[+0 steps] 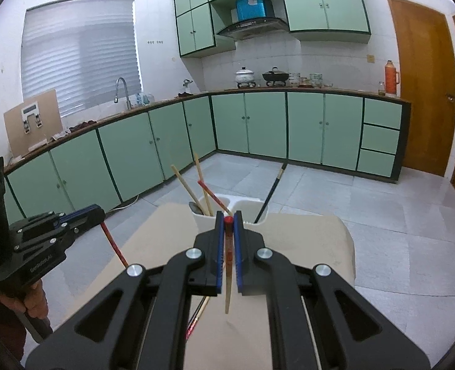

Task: Organize utensils
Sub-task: 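Lift both chopsticks upright and carry them over the white holder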

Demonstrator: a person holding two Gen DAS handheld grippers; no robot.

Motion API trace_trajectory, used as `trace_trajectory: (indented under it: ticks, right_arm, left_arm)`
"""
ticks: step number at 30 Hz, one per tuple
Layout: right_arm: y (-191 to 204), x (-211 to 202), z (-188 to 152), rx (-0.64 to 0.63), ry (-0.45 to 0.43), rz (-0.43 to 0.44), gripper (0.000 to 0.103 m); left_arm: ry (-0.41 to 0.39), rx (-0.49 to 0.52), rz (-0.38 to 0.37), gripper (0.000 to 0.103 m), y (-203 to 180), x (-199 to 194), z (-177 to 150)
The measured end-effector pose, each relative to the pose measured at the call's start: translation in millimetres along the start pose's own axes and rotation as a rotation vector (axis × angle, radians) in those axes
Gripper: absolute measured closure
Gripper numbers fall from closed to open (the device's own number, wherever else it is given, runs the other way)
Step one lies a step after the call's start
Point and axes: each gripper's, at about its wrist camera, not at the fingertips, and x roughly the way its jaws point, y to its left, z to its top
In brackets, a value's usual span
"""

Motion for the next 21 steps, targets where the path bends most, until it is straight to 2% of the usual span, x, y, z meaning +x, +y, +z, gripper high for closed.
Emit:
trace_trajectory:
  ticks: [8,14,21]
  right_arm:
    - [-1.4,1.3,35.2,-0.024,-0.035,0.016,0.098]
    - [-6.9,6.3,78.1,-0.047,-0.086,0.004,0.098]
    - [-12.5,28.5,114.2,-0.062,-0.103,0.001,0.098]
  left_arm:
    - [-0.051,-0.001,-0.008,0.097,4.5,-2.2,25.3]
    - [-0.115,0.014,-0.010,0.097,6.1,1.2,63.5]
    - [-0.198,0.044,0.011,0.097,7.7,17.4,114.6]
